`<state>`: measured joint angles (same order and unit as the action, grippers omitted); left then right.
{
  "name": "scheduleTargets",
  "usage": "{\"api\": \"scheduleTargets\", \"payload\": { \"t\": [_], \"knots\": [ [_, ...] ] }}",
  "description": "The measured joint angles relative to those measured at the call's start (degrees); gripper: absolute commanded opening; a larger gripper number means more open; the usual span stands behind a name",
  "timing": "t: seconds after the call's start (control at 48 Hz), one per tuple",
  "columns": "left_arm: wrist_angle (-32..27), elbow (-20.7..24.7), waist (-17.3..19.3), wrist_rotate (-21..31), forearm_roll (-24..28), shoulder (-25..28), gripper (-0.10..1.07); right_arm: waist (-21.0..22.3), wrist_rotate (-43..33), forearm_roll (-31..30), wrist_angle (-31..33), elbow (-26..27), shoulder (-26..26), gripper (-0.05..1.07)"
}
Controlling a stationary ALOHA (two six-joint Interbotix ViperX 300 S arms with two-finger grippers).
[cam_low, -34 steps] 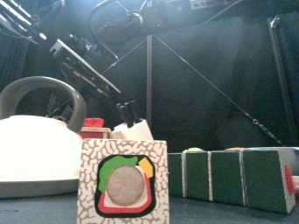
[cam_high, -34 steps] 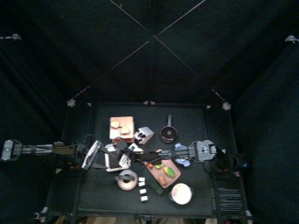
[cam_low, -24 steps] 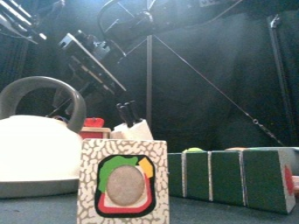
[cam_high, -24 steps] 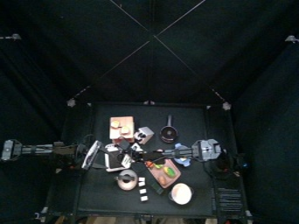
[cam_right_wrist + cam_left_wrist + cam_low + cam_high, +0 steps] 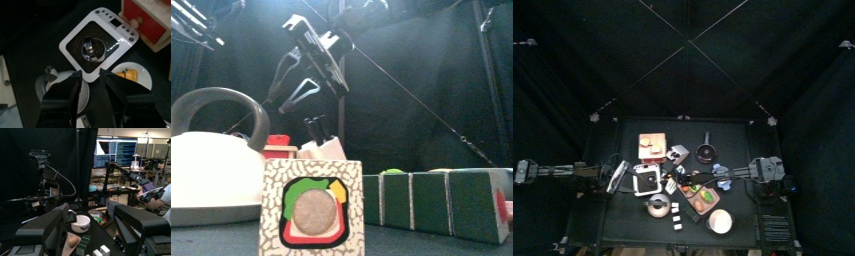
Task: Grab pot
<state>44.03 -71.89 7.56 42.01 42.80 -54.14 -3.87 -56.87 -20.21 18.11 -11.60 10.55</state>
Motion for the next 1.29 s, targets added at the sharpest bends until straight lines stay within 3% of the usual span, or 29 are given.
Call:
{"api": "scheduleTargets", "payload": {
  "t": [0.479,0.792,0.917,1.042,1.167,1.292],
  "knots": [
    [-0.18,-0.26,0.18,0.0,0.0,0.0,0.96,-0.44,-0.09,14.5,-3.78,-15.56,-9.67,0.74],
    [-0.26,-0.44,0.18,0.0,-0.09,0.0,0.96,0.0,-3.52,21.36,-0.26,-22.85,-16.35,0.74],
    [-0.53,-0.53,0.18,0.09,-0.09,0.0,0.96,0.18,-8.7,18.19,5.1,-23.64,-18.98,0.74],
    [-1.58,-0.79,0.35,0.09,-0.26,0.0,0.96,-0.97,-18.46,9.58,13.45,-23.2,-21.8,0.74],
    [-3.34,-0.79,0.44,0.09,-0.7,0.0,0.96,-4.66,-29.09,-0.53,19.86,-22.85,-24.26,0.74],
    [-4.75,-0.79,0.44,0.09,-1.14,0.0,0.96,-11.34,-38.5,-8.53,22.24,-24.08,-27.33,0.74]
  ]
}}
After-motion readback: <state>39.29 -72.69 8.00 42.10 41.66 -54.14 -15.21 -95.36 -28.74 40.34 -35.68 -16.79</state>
